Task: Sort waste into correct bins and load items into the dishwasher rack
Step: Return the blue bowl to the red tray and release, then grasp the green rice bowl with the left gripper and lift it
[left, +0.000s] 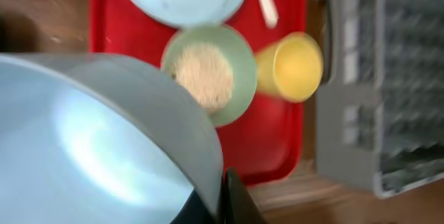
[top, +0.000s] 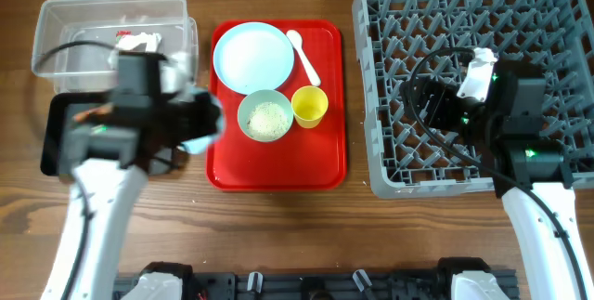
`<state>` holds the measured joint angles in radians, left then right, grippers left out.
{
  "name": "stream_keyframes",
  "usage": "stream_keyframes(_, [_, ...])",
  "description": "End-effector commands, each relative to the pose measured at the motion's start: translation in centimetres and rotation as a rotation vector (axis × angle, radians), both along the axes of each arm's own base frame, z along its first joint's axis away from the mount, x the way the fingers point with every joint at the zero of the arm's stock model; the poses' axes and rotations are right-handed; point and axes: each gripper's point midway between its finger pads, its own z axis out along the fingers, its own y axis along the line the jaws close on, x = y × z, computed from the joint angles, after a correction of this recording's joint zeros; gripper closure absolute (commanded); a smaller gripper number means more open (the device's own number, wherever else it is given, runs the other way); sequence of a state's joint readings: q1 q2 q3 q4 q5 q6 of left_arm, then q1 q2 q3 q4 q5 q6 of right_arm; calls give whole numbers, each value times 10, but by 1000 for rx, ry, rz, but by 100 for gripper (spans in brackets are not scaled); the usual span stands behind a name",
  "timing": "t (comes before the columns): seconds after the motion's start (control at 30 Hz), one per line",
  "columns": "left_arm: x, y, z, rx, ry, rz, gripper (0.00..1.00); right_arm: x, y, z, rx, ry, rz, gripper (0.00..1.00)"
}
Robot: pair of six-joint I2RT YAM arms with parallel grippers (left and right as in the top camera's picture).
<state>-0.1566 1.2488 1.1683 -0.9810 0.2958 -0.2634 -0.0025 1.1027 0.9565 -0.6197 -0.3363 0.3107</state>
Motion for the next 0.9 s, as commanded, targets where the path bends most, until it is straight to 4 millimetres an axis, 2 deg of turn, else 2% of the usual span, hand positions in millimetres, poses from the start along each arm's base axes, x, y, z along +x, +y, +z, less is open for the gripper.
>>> stream_keyframes(0.0, [-14,-21,-57,185,127,-124,96,3,4,6,11,-13,12,0])
stream_keyframes(0.07, [-24,-46,-85,217,211,-213,96,3,4,6,11,-12,13,0])
stream_keyframes(0.13, [-32,-57,-102,254,261,-262,96,3,4,6,12,-12,12,0])
stream_keyframes(0.3, [-46,-63,-149,404,383,-301,96,3,4,5,11,-9,12,1])
stream_keyframes(0.4, [-48,-63,-162,439,415,-295,96,3,4,6,11,-10,12,0])
stream_keyframes(0.43, [-47,-63,-163,442,415,-295,96,3,4,6,11,-10,11,0])
stream_keyframes(0.47, [-47,-63,-163,443,414,-295,91,3,4,6,11,-12,12,0])
stream_keyframes(0.57, [-46,-63,-163,441,410,-295,62,3,4,6,11,-13,11,0])
stream_keyframes(0.63, [-42,-65,-162,437,390,-296,53,3,4,6,11,-14,11,0])
stream_keyframes(0.73, [-23,-72,-149,441,321,-291,51,4,4,7,11,-19,12,0])
stream_keyframes(0.87, [6,-90,-126,440,178,-432,48,4,4,7,12,-16,12,0])
